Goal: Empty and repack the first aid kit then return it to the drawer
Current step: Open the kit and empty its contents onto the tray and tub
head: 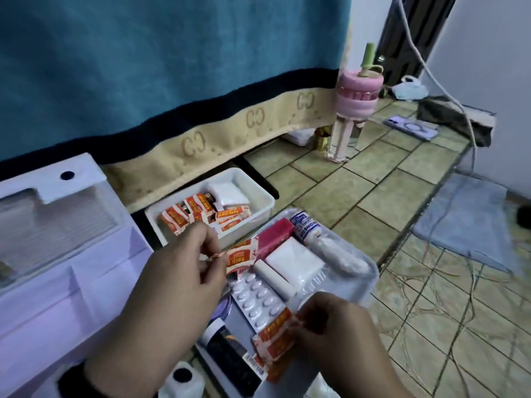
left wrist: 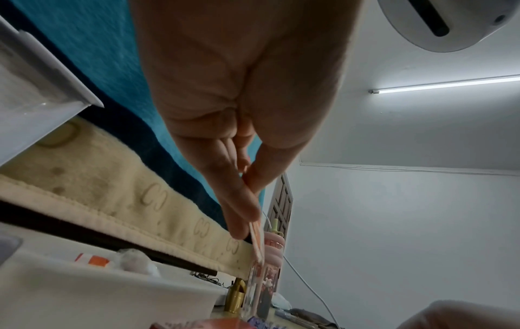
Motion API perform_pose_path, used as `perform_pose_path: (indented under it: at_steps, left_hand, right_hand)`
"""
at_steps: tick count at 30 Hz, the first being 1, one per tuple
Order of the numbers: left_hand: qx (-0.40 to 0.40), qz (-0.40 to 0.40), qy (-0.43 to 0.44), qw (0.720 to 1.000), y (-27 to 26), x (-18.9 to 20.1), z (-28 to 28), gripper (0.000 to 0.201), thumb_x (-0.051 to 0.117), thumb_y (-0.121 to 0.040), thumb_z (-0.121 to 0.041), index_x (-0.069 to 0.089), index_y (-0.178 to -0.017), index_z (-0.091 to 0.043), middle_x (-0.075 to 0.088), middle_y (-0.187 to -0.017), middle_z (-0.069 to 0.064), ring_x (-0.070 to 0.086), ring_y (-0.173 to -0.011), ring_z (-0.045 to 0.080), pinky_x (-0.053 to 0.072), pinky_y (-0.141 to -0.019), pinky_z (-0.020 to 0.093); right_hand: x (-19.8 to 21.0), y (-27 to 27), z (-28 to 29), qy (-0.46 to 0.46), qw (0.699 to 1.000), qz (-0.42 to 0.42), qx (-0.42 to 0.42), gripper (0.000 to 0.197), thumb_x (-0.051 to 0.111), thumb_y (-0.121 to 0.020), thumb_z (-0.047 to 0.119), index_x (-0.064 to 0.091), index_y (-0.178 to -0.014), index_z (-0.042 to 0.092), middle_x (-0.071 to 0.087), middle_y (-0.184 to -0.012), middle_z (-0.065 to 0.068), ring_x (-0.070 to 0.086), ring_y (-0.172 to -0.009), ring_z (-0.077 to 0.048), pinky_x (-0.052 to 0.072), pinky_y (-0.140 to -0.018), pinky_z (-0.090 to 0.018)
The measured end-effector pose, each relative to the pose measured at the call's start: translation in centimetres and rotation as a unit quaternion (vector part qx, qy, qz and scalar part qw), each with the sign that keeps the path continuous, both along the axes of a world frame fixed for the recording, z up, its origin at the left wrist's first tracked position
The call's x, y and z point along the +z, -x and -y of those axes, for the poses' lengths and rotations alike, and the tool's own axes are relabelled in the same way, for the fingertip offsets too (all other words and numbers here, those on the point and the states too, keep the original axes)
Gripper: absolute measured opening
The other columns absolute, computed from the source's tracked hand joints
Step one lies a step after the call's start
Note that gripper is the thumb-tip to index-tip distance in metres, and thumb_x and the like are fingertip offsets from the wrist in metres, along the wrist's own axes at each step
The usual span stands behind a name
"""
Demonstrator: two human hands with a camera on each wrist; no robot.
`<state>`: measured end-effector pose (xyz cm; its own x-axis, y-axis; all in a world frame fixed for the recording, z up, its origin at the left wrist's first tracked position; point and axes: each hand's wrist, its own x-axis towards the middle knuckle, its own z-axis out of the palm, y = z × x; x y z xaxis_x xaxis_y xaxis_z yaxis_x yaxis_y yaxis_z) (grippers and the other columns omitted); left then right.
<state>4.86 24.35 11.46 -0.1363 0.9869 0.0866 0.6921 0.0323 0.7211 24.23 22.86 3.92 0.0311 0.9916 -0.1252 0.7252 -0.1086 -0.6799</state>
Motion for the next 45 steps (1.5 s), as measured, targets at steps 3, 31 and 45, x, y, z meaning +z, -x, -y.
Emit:
perform_pose_path:
  at_steps: [3,31,45]
  left_hand:
    - [-0.009,-0.003,0.012,1.000,0.0,-0.4,0.3,0.023,0.063,-0.087,-0.023,0.044,-0.076,-0.030,0.068,-0.067,-0.004,0.067,-0.062,0.005,0.057,-0.058,0.034]
    - [-0.037,-0.051,0.052,0.997,0.5,-1.7,1.1,0.025,0.072,-0.079,-0.032,0.051,-0.069,-0.024,0.054,-0.078,-0.037,0.053,-0.064,-0.005,0.039,-0.050,0.017]
    - [0.105,-0.161,0.186,0.964,11.8,1.8,6.3,0.023,0.062,-0.080,-0.054,0.055,-0.086,-0.033,0.062,-0.086,-0.013,0.056,-0.077,-0.001,0.040,-0.062,0.015]
  right_hand:
    - [0.5,0.3,0.3,-0.018,0.997,0.078,0.015,0.020,0.069,-0.071,0.043,0.055,-0.074,0.028,0.054,-0.071,0.010,0.054,-0.065,-0.004,0.040,-0.059,-0.020]
    - [1.7,0.2,-0.3,-0.009,0.990,0.128,0.050,0.020,0.060,-0.078,0.051,0.053,-0.076,0.033,0.061,-0.081,0.010,0.059,-0.079,-0.005,0.045,-0.067,-0.023]
    - [10.6,11.8,-4.2,-0.084,0.916,0.004,0.391,0.019,0.062,-0.084,0.038,0.063,-0.102,0.031,0.066,-0.083,0.013,0.063,-0.071,-0.003,0.049,-0.068,-0.021]
